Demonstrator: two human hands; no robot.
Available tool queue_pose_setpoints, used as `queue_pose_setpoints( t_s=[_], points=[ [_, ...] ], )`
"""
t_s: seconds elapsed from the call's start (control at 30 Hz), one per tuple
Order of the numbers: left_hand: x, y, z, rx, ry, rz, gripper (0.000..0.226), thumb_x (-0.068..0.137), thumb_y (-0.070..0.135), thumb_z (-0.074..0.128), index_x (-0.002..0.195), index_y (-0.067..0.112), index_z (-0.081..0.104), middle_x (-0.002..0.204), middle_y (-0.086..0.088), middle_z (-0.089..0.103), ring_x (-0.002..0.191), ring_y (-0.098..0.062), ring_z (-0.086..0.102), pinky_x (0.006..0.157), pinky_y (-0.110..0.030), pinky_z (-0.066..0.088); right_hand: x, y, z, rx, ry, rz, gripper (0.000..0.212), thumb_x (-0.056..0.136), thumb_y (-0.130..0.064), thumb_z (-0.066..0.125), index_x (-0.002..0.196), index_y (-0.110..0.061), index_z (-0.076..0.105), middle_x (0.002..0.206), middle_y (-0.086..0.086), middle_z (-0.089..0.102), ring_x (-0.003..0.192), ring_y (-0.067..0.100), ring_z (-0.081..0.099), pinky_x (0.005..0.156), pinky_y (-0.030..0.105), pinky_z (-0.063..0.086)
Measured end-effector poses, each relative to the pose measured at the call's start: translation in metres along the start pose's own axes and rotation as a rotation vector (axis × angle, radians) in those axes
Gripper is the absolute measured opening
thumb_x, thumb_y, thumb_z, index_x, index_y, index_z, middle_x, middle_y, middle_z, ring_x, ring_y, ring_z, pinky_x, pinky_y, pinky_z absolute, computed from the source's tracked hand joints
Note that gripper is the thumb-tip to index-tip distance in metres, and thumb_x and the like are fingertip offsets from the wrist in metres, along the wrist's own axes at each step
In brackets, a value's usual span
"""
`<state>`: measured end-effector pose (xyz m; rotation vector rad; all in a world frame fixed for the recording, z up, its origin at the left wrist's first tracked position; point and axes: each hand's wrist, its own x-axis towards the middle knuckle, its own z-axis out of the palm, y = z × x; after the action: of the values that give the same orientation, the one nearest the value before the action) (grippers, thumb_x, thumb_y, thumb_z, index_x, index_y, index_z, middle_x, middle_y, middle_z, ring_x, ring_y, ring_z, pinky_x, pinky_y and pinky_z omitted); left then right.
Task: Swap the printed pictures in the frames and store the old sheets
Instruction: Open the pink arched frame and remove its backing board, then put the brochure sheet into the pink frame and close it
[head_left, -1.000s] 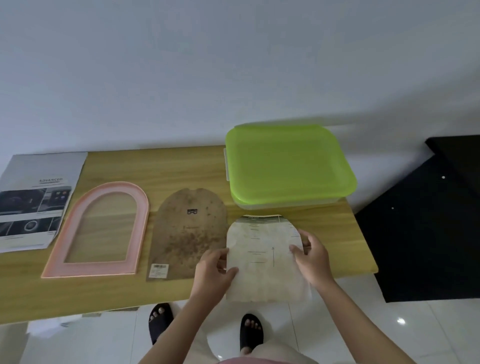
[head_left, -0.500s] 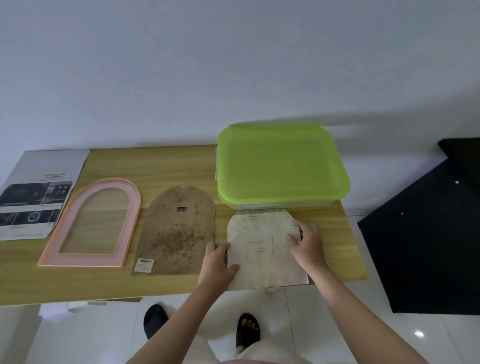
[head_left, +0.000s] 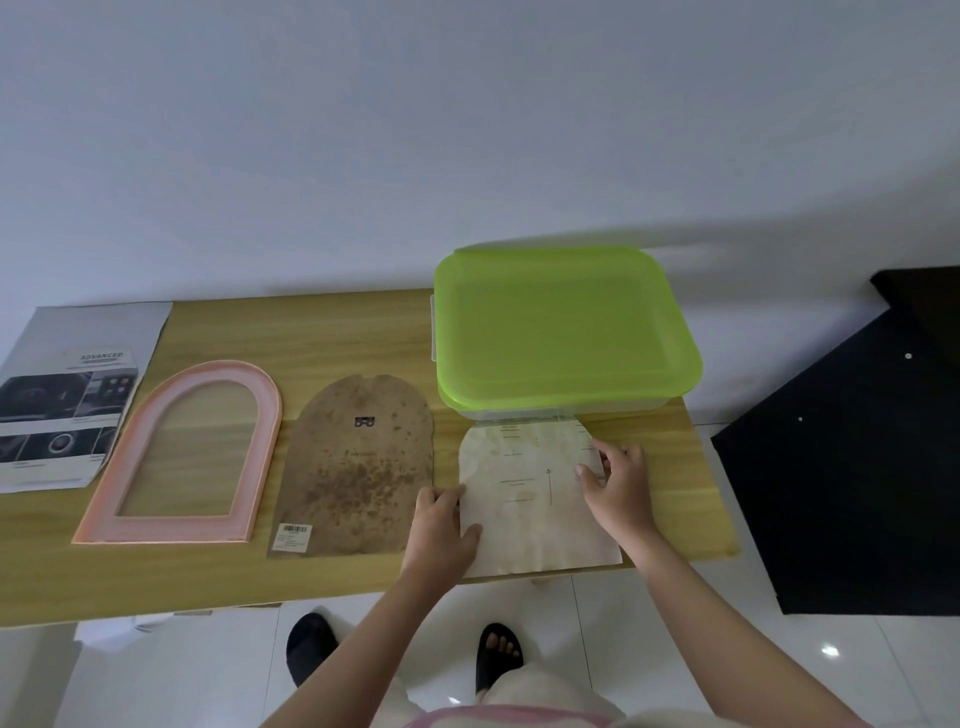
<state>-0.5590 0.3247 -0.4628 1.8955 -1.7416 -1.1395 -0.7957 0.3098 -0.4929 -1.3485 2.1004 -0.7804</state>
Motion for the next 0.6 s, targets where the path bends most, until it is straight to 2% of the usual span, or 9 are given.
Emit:
queue_pose_setpoints(
  t_s=[0.17, 0.27, 0.4, 0.6],
  points=[
    [0.000, -0.017, -0.025, -0.069, 0.027, 0.051, 0.048, 0.082, 0.020, 0.064, 0.128, 0.012, 0.052, 0.113, 0.002, 0.044, 0.102, -0.010, 0.048, 0.094, -0.025, 0.047, -0.009, -0.036, 0.024, -0.159, 0.197, -0.085, 0.037, 0.078, -0.018, 0.073, 0.112, -0.008, 0.064, 0.105, 0.015, 0.051, 0.101, 0.035, 0.047, 0.082, 0.041, 0.042],
    [0.003, -0.039, -0.060, -0.110, 0.085, 0.076, 0.043, 0.083, 0.022, 0.063, 0.124, 0.015, 0.055, 0.112, 0.003, 0.047, 0.101, -0.009, 0.050, 0.090, -0.024, 0.047, -0.018, -0.079, 0.058, -0.138, 0.248, -0.162, 0.033, 0.076, -0.013, 0.073, 0.108, -0.009, 0.066, 0.099, 0.013, 0.054, 0.095, 0.035, 0.051, 0.079, 0.044, 0.046],
    [0.009, -0.088, -0.129, -0.143, 0.134, 0.070, 0.038, 0.084, 0.023, 0.064, 0.120, 0.017, 0.056, 0.112, 0.003, 0.047, 0.103, -0.011, 0.052, 0.094, -0.031, 0.047, -0.032, -0.148, 0.121, -0.116, 0.231, -0.237, 0.027, 0.079, -0.019, 0.066, 0.104, -0.011, 0.066, 0.094, 0.010, 0.057, 0.090, 0.033, 0.055, 0.075, 0.040, 0.046],
    [0.018, -0.181, -0.253, -0.141, 0.278, -0.017, 0.034, 0.085, 0.018, 0.063, 0.118, 0.018, 0.056, 0.112, 0.002, 0.049, 0.101, -0.013, 0.054, 0.086, -0.026, 0.046, -0.057, -0.257, 0.230, 0.019, 0.067, -0.296, 0.026, 0.081, -0.016, 0.068, 0.107, -0.012, 0.065, 0.097, 0.004, 0.057, 0.094, 0.027, 0.057, 0.075, 0.040, 0.051]
  ],
)
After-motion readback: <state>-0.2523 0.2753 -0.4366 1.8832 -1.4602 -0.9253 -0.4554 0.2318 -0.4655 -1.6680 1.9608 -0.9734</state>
